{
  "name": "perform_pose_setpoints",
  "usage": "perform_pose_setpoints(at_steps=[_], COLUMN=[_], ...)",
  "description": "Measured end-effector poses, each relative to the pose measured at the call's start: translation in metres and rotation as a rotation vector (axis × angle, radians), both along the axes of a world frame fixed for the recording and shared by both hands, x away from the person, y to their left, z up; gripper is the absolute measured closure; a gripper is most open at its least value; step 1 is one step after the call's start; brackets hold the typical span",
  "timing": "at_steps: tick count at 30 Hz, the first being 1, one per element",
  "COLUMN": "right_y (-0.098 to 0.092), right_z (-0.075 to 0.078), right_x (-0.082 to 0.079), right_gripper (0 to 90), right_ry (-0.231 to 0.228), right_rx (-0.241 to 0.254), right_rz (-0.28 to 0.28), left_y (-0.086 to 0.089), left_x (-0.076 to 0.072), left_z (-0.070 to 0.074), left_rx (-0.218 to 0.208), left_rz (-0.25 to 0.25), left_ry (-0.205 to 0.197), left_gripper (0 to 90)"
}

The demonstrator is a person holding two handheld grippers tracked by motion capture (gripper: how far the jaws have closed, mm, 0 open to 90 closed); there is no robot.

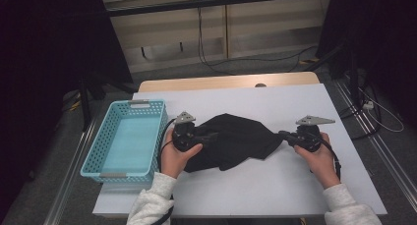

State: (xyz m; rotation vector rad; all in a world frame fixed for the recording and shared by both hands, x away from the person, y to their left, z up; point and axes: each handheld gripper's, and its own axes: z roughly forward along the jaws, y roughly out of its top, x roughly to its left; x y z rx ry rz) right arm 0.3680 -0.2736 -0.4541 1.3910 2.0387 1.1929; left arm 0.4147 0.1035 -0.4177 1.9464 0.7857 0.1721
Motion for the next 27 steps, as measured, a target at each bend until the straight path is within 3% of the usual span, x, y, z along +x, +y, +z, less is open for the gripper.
perform_pose_setpoints(at_steps=[6, 7, 12, 20, 23, 27], right_y=[-0.001, -0.003, -0.008, -0.017, -0.017, -0.017], right_z=[-0.002, -0.003, -0.002, -0.005, -0.004, -0.006], right_x=[0.003, 0.003, 0.004, 0.004, 0.004, 0.002], right_gripper=[88.9, 88.9, 89.0, 89.0, 89.0, 88.9], right_ry=[0.000, 0.004, 0.005, 0.012, 0.010, 0.019], right_rx=[-0.037, -0.036, -0.041, -0.047, -0.046, -0.047], right_rz=[-0.020, -0.028, -0.053, -0.076, -0.071, -0.058], left_y=[-0.005, -0.005, -0.003, 0.000, -0.003, -0.006], left_x=[-0.015, -0.019, -0.022, -0.019, -0.015, -0.010], left_z=[-0.004, -0.005, -0.010, -0.024, -0.031, -0.036], left_rx=[0.038, 0.060, 0.087, 0.124, 0.151, 0.144], left_rz=[-0.046, -0.057, -0.056, -0.052, -0.063, -0.064], left_ry=[-0.004, -0.008, -0.014, 0.020, 0.028, 0.070], left_gripper=[37.4, 37.6, 37.9, 40.4, 46.4, 63.2])
